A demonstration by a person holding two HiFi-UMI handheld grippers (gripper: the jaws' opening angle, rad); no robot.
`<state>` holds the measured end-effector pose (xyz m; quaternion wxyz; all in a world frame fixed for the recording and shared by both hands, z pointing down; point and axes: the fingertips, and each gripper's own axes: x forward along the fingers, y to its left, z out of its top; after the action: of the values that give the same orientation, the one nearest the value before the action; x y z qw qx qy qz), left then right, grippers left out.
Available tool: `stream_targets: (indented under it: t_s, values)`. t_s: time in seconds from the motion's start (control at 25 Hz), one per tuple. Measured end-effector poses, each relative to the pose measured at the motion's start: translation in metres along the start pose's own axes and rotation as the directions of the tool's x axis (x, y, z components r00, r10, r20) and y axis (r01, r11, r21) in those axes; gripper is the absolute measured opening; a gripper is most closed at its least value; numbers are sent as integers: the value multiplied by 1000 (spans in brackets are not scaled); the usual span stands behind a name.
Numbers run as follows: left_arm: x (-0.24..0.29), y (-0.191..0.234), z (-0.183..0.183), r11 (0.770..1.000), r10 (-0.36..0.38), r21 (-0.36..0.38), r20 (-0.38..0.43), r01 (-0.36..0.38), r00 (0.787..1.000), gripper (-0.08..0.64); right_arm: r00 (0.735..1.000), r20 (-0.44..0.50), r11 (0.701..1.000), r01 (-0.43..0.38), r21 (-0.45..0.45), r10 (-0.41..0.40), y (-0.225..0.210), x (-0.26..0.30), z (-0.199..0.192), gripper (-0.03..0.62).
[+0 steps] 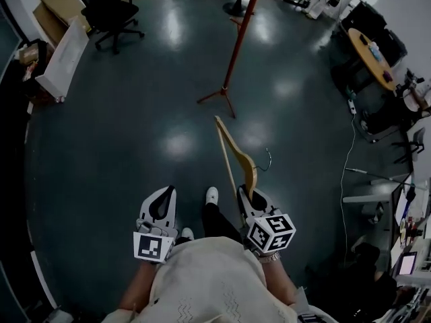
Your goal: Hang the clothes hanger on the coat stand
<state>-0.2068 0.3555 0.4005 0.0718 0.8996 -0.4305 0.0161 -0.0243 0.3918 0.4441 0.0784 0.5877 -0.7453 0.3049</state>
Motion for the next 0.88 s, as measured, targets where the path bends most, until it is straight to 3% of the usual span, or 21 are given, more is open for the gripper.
stream_targets:
  t_s: [0.24, 0.4, 0.6, 0.88]
  values:
    - [52, 15, 5, 999, 49, 7, -5, -49, 999, 14, 999, -12, 999, -43, -8, 43, -27, 43, 35, 57]
    - [86, 19, 2, 995, 71, 72, -51, -67, 996, 14, 997, -26, 998, -67, -21, 66, -57, 68, 59, 57]
    - [123, 25, 15, 991, 137, 13, -26, -137, 990, 14, 991, -28, 990, -131, -55, 130, -74, 94, 92, 57]
    - [151, 12, 14, 990, 142, 10, -24, -142, 990, 14, 987, 2, 986, -163, -43, 164, -93, 102, 119, 57]
